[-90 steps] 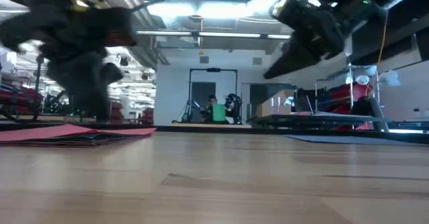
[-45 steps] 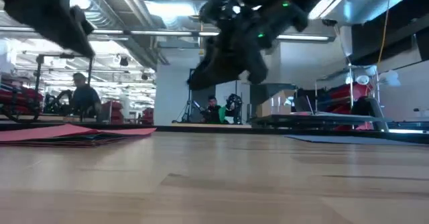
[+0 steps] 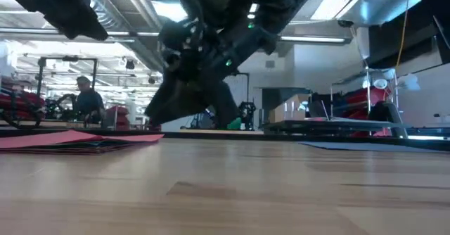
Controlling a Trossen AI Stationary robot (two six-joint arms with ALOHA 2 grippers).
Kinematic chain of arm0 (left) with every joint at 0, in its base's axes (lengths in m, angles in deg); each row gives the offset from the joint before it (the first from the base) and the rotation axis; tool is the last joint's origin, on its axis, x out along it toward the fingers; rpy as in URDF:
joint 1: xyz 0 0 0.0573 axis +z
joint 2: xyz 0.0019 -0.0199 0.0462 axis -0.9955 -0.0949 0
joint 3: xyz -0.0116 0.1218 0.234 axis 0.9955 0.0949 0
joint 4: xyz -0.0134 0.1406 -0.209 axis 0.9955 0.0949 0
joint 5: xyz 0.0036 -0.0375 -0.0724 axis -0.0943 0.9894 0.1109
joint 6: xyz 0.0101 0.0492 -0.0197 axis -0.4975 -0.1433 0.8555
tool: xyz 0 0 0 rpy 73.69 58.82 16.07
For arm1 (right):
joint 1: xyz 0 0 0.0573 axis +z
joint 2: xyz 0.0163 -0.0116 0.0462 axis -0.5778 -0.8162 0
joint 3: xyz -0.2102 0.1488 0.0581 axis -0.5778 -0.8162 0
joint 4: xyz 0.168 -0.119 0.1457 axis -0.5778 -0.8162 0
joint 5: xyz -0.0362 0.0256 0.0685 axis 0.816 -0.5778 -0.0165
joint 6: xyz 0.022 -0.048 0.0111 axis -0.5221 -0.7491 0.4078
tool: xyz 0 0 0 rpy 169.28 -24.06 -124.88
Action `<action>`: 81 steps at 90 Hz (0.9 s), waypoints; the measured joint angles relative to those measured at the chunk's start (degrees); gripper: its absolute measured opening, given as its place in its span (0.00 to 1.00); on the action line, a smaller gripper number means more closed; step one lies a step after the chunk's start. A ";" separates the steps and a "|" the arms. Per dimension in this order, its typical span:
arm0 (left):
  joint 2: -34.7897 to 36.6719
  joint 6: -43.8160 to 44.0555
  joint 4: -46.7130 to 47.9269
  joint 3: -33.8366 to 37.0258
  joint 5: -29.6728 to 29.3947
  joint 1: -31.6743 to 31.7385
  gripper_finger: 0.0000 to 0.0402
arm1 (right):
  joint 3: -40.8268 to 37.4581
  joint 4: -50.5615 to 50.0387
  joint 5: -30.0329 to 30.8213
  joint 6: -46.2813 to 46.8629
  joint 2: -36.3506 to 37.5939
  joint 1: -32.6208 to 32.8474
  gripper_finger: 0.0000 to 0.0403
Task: Organize paper
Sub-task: Move the red paper to the top right of the table
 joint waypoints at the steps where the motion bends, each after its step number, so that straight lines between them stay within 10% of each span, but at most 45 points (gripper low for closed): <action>1: 0.00 0.00 0.15 0.00 -0.08 0.00 0.00 | 0.18 0.09 -0.07 -0.11 -0.20 0.00 0.27; 81: -0.07 -0.61 0.33 0.10 -0.39 0.68 0.00 | 7.62 2.46 -0.21 -4.60 -7.73 -0.07 0.34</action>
